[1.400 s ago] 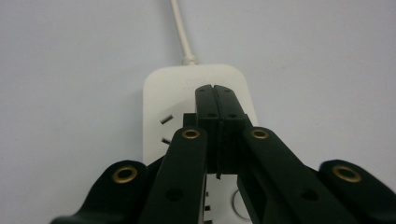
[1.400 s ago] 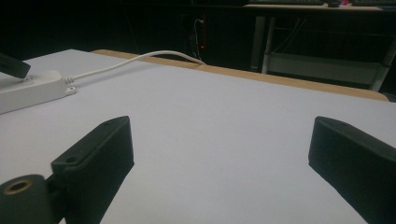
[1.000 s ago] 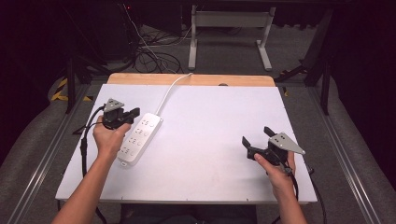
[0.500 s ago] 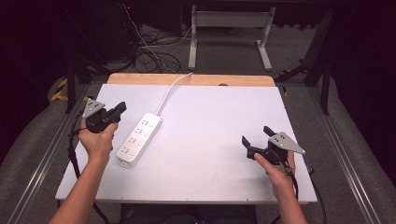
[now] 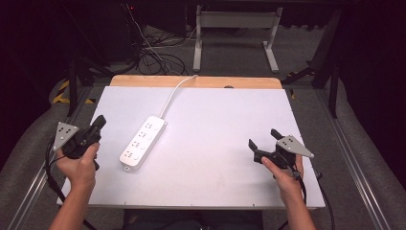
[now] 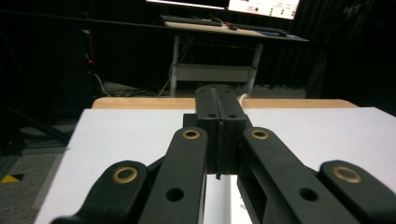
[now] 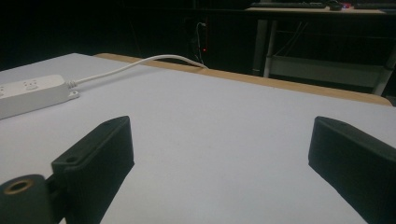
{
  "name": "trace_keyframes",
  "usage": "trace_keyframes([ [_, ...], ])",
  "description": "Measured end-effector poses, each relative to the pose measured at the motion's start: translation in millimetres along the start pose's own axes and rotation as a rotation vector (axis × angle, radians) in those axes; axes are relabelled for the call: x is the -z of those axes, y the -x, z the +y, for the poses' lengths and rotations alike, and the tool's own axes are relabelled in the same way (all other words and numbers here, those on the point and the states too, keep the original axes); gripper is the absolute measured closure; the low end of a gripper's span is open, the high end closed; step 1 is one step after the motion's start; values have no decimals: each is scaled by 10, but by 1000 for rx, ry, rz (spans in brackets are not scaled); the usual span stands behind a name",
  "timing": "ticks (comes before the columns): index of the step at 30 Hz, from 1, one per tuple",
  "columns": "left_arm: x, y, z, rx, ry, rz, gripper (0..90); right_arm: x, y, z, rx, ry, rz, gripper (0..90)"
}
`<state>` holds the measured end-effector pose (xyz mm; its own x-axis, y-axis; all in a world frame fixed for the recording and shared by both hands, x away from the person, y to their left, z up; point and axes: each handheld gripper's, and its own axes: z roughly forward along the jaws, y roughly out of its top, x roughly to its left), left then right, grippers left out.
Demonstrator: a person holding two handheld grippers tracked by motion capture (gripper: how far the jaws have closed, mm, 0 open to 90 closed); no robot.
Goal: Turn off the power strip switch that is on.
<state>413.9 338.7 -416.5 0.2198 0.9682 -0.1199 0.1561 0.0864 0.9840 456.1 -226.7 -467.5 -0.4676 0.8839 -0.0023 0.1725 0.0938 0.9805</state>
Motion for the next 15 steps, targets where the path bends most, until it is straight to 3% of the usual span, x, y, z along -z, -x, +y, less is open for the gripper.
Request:
trace_keyframes([
  [3, 39, -13, -24, 13, 25, 23, 900, -2, -2, 8, -2, 1, 1, 76],
  [10, -15, 96, -70, -34, 54, 46, 900, -20, -16, 4, -1, -3, 5, 76],
  [15, -35, 105, -90, -36, 68, 63, 900, 1, 5, 3, -1, 2, -2, 76],
])
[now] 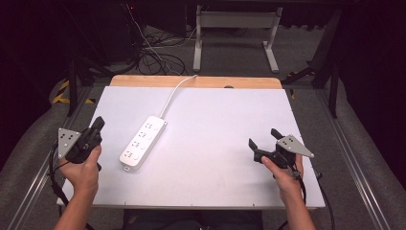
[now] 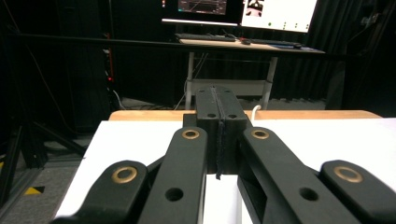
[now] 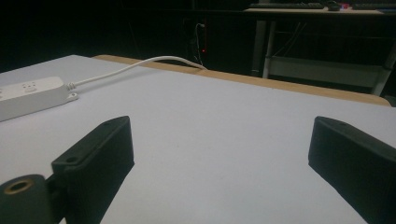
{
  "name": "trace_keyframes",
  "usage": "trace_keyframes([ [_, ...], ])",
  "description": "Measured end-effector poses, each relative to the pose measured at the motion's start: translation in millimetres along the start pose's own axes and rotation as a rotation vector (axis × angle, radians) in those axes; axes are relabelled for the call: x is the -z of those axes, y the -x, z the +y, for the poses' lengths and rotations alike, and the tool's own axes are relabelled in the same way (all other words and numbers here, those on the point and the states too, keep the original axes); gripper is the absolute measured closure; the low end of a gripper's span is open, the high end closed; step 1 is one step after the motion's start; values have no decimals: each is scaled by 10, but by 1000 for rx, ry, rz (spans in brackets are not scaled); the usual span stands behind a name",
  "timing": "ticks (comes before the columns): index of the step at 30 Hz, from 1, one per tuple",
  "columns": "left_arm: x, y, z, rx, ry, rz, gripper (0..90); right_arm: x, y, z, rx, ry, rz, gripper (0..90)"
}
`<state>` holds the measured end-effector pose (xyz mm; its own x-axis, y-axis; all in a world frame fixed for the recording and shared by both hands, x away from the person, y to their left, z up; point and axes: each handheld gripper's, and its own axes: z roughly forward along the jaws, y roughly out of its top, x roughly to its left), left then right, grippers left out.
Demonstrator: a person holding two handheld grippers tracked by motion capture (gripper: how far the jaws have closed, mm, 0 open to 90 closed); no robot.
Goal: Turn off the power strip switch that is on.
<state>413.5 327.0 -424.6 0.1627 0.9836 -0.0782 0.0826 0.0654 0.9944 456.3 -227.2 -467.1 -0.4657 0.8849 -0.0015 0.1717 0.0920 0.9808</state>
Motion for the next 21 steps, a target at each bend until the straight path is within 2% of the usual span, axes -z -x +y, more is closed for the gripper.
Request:
trace_keyframes([
  [3, -1, -22, -4, 6, 4, 10, 900, 10, 4, -2, -1, -3, -4, 76],
  [5, -10, -19, -13, -8, 3, 17, 899, 9, 4, -2, -2, -3, -4, 76],
  [8, -30, 6, -38, -27, 29, 51, 794, 7, 0, 0, 0, -3, -1, 76],
  [12, -61, 29, -53, -19, 57, 100, 578, 7, -1, 2, 1, -2, -2, 76],
  [15, -95, 31, -67, -11, 52, 89, 444, 9, 2, 2, 1, -2, -3, 76],
  [18, -120, 30, -91, -19, 49, 36, 313, 12, 6, 3, -4, -1, -4, 76],
  [21, -133, 33, -103, -26, 45, -13, 231, 13, 9, 3, -5, 2, -4, 76],
])
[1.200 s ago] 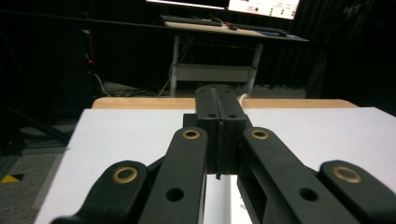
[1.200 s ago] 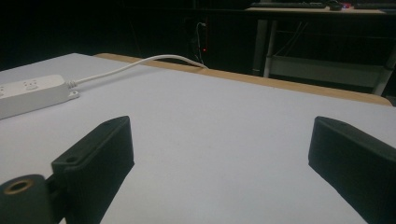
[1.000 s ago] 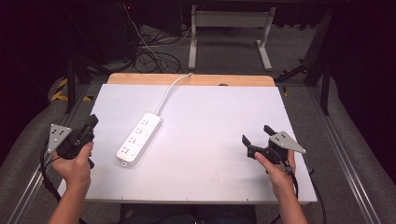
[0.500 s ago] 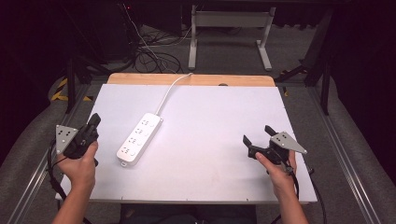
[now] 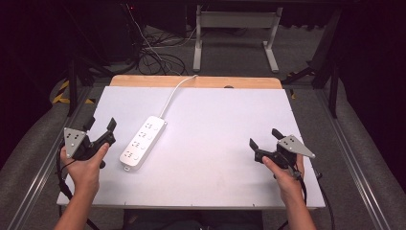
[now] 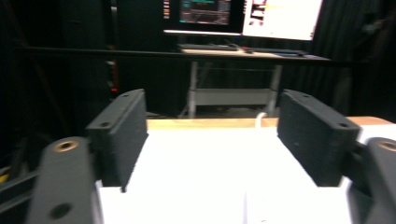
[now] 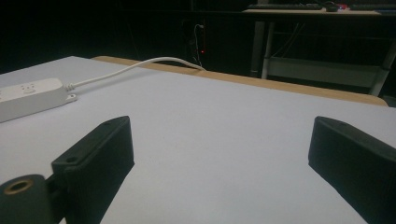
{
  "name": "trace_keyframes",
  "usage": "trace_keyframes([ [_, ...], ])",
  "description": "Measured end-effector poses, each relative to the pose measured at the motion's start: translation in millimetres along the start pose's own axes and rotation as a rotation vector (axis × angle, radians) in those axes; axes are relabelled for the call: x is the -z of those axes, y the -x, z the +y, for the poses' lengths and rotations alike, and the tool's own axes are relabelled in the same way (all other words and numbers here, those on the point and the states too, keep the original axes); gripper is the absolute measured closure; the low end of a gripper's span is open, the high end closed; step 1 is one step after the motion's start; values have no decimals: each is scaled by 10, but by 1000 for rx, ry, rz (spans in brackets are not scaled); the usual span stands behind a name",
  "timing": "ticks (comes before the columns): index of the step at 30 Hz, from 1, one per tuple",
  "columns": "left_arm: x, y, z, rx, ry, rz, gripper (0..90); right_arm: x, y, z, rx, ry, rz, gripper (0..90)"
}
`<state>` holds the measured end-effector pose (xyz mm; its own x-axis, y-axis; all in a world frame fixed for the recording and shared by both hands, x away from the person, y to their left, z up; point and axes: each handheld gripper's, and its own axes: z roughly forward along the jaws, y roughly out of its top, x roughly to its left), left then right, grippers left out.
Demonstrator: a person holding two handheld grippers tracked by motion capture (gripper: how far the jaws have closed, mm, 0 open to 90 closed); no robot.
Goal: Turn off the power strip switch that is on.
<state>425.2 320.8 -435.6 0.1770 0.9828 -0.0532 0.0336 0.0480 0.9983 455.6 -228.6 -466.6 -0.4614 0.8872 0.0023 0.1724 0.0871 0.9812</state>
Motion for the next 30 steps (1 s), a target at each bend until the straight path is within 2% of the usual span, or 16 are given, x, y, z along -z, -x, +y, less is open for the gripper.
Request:
trace_keyframes([
  [3, -4, 1, -8, -1, 0, -22, 192, 0, -2, 1, 0, 0, 0, 76],
  [5, -5, -1, -15, 1, -1, -10, 146, 0, -3, 2, 0, -1, -1, 76],
  [7, -8, -4, -18, 11, -1, 4, 61, -1, -4, 1, 1, 0, 0, 76],
  [9, -6, -9, -20, 14, 3, 10, 29, -1, -3, 2, 1, -1, -1, 75],
  [30, 0, -16, -47, 3, -14, -7, 33, -24, -11, 18, 1, 6, 8, 67],
])
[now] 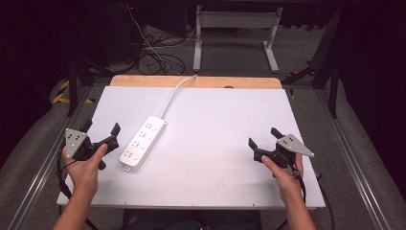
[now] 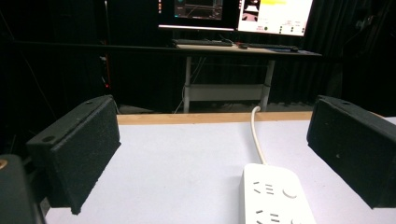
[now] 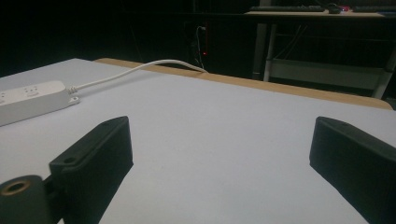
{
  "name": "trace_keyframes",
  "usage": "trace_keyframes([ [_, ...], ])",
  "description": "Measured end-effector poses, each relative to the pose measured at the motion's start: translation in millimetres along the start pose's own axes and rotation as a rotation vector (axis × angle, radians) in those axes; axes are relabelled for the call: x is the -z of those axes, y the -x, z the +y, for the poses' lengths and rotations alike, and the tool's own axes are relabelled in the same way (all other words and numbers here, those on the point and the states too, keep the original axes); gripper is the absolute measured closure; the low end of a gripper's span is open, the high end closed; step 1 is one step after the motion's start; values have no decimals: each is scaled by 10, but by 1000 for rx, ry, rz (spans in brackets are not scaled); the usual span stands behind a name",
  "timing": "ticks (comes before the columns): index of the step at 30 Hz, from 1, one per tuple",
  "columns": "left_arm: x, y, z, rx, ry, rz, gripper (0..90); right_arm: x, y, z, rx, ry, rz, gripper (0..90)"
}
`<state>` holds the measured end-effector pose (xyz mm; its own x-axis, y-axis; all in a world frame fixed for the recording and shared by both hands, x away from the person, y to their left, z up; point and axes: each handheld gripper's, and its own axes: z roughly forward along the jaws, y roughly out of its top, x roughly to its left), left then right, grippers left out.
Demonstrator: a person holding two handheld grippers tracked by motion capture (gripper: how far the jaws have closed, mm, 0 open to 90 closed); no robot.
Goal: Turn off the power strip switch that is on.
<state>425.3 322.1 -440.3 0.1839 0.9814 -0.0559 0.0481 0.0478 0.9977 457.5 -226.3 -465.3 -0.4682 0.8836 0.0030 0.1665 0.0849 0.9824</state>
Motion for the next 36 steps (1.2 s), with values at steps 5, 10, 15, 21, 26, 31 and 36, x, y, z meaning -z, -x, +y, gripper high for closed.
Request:
trace_keyframes([
  [5, -20, 15, 1, -4, -1, -8, 34, 22, 3, -4, 3, 0, -4, 65],
  [10, -27, 32, 1, -15, -5, -16, 35, 46, 11, -5, 3, 1, -11, 65],
  [15, -29, 35, -2, -16, -6, -19, 35, 37, 3, -6, 2, -1, -9, 65],
  [21, -36, 41, -9, -21, -13, -22, 35, 36, 8, -7, 1, -2, -9, 65],
  [26, -35, 35, -12, -22, -15, -21, 35, 41, 13, -6, 1, -2, -11, 65],
  [31, -37, 28, -17, -20, -17, -20, 35, 37, 9, -5, 1, -1, -10, 65],
  [36, -37, 28, -20, -22, -20, -23, 35, 39, 13, -6, 0, -2, -10, 65],
])
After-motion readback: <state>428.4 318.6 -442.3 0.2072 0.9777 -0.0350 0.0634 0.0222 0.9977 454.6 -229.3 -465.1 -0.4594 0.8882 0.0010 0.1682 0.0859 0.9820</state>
